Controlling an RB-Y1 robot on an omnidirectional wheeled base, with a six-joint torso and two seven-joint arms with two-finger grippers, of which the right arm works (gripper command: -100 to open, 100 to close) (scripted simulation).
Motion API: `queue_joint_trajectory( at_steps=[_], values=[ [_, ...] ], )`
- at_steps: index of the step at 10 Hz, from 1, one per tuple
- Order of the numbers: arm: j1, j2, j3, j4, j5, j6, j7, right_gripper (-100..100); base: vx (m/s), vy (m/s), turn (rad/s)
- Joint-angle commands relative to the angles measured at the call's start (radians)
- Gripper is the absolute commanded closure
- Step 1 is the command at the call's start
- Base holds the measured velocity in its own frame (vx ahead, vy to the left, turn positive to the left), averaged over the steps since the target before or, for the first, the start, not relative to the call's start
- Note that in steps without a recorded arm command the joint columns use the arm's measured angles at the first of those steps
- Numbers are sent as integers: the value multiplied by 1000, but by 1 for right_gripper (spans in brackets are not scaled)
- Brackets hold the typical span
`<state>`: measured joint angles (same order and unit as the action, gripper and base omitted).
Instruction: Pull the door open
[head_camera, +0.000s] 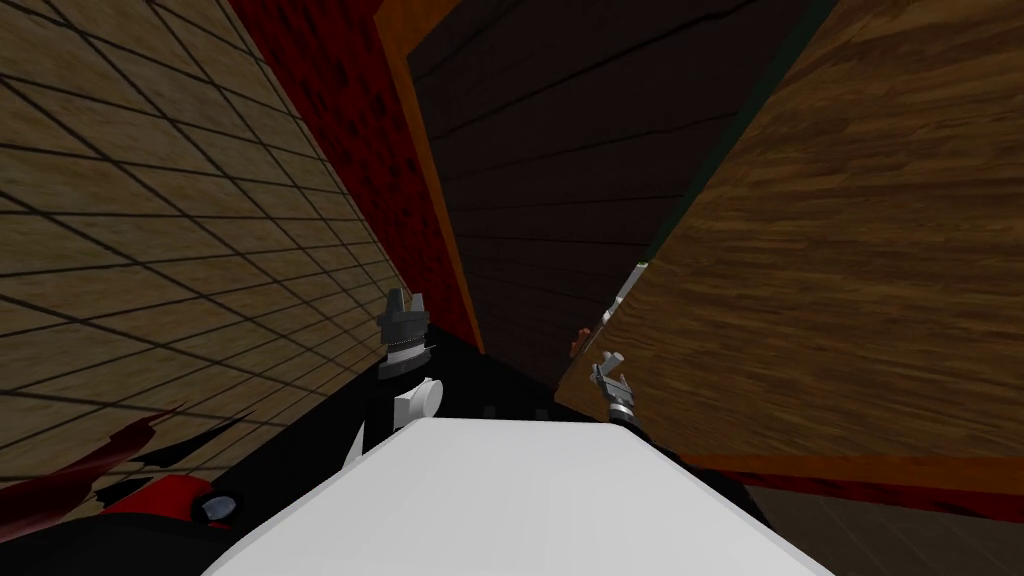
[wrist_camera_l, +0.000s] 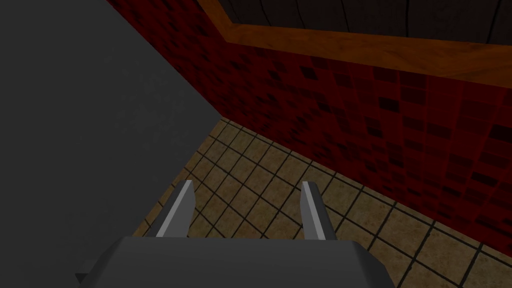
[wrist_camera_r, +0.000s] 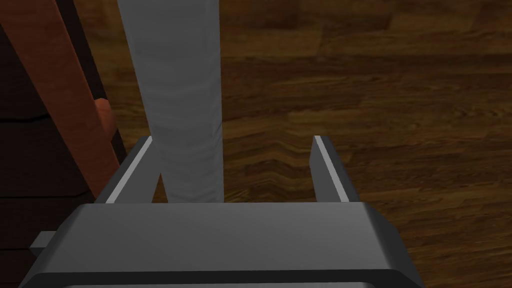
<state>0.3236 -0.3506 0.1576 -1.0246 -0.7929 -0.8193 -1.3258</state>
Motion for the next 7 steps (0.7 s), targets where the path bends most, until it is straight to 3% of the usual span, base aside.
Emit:
queue_joint_trajectory(
  at_steps=[1,3,4,7],
  values=[
    [27,-15,-16,29,-12,-4,0,100,-200,18,-95],
    [27,-15,-16,29,-12,-4,0,100,-96,6,-9],
    [47,-24,-21,46,-23,-7,2,100,-152,22,-30],
    [59,-30,-24,56,-29,-9,2,100,-112,25,-40]
  ],
)
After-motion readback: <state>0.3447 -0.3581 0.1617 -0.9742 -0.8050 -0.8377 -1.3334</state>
